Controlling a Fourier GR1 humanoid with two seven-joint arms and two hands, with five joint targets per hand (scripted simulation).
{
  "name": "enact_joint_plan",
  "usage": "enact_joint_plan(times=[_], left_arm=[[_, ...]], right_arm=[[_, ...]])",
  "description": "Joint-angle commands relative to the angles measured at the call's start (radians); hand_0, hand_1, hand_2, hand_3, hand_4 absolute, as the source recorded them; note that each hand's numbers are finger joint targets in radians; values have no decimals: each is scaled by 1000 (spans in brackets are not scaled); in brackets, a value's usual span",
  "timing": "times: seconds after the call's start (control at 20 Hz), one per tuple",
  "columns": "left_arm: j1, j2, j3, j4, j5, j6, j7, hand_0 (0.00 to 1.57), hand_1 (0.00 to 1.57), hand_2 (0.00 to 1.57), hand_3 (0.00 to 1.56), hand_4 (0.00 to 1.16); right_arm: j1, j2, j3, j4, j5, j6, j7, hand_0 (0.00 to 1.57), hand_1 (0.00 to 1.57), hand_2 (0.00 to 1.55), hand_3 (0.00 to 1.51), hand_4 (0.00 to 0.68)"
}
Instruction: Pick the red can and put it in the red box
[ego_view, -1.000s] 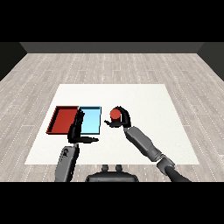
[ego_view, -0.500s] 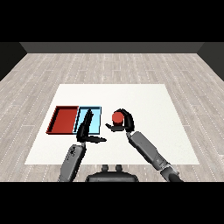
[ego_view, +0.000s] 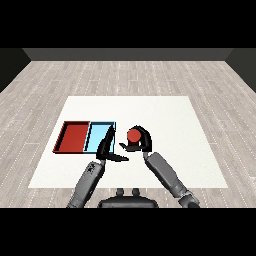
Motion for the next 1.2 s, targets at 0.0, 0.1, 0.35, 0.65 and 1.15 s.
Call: enact_joint_plan(times=[0.0,0.1,0.35,0.65,1.15], left_arm=[[-48,0,-8,79,17,2,4,0,0,0,0,0],[5,0,-28,14,23,11,0,0,0,0,0,0],[-77,0,-132,164,104,103,-75,0,0,0,0,0],[-57,0,-77,193,89,30,-70,0,0,0,0,0],[-169,0,-216,297,241,113,-146,0,0,0,0,0]], right_arm=[[-23,49,-51,24,59,24,40,1457,1457,1450,1391,632],[-21,61,-3,-36,85,-39,79,1458,1458,1449,1384,634],[-35,63,-31,61,57,32,10,1443,1443,1438,1389,631],[-108,63,-28,55,48,-24,58,1428,1428,1435,1375,631],[-54,64,112,62,-85,-82,-86,1482,1482,1438,1374,620]])
